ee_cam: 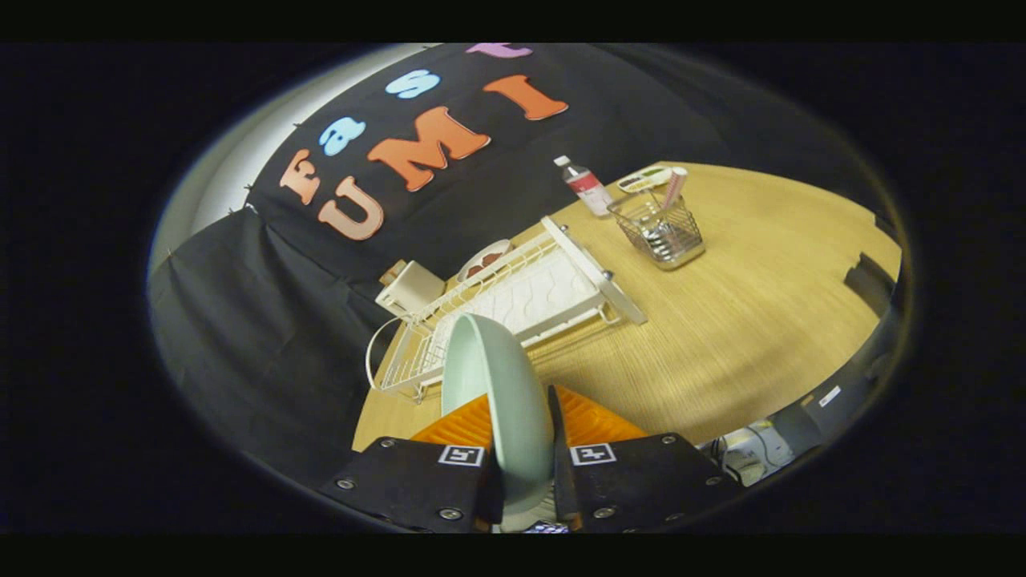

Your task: Take the plate from the dish rack, then take the spoon from the basket and place it into the plate.

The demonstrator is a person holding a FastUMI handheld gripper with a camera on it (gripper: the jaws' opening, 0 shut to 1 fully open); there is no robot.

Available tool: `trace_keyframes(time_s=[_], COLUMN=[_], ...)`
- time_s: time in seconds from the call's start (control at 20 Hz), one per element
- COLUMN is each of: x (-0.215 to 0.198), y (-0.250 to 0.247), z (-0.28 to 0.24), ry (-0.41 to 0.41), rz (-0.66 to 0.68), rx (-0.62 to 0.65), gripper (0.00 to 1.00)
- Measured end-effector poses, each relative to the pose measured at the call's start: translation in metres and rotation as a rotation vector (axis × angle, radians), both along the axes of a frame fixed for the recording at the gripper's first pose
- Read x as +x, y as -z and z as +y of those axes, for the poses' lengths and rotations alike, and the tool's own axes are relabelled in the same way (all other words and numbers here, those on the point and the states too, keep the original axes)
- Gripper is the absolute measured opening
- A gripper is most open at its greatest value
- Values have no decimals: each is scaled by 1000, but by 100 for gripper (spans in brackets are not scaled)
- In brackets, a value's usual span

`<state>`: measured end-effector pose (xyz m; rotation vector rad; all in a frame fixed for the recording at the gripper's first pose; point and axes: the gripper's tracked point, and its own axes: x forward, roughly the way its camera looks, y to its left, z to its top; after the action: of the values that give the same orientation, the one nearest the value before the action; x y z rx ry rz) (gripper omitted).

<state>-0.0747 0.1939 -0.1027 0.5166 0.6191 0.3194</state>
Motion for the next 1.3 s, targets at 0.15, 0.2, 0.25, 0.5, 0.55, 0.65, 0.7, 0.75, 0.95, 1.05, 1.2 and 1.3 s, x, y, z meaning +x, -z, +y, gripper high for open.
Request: trace_keyframes(time_s=[0.15,0.2,0.25,0.5,0.55,0.65,0.7,0.75,0.95,1.05,1.2,1.3], x=[0,2,3,17,19,20,22,24,32,31,37,43], y=[27,37,45,67,70,69,68,67,64,56,48,41], z=[9,12,16,31,33,35,36,34,14,7,-11,-28], ry=[4,5,6,24,27,25,19,18,30,25,37,54], rz=[58,82,98,172,181,183,177,167,125,106,56,12], rx=[82,96,108,191,205,215,206,184,70,57,-6,-79], gripper=[25,25,24,26,26,28,30,36,49,54,62,73])
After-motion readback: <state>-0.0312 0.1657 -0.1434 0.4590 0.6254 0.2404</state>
